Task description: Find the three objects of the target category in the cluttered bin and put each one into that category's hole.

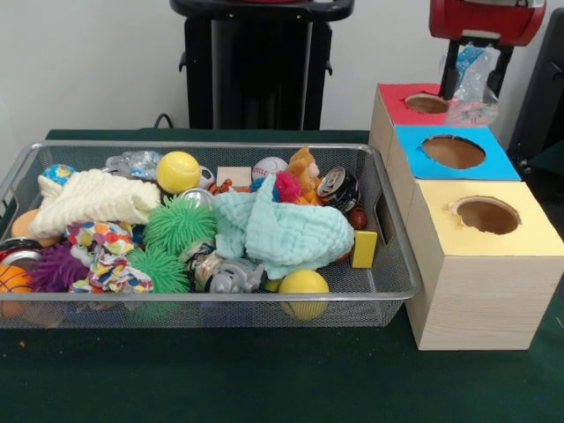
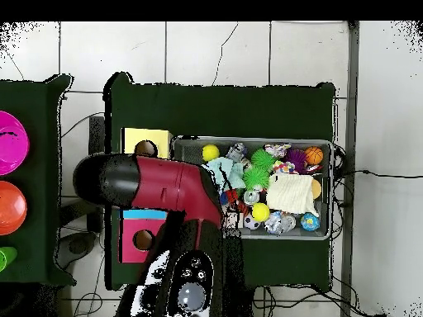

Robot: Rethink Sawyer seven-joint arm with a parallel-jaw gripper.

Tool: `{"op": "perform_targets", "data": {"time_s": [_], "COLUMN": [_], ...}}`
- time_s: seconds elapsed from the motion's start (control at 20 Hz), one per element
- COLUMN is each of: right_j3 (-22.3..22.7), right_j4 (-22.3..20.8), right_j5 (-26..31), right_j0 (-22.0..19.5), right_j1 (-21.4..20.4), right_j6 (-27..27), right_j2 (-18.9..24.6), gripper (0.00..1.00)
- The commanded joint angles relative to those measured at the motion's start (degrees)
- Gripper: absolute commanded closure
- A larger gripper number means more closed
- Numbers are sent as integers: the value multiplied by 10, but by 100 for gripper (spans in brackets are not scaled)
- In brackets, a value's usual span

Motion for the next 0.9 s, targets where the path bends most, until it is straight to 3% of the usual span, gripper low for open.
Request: {"op": "perform_targets", "data": {"time_s": [0.05, 0.9], "right_j3": [71, 72], "right_j4": [25, 9], "right_j5": [-52, -23], "right_j0": [1, 12], "right_j1": [46, 74], "right_j6": [144, 117], "right_j2": [36, 25], "gripper": [100, 100]}}
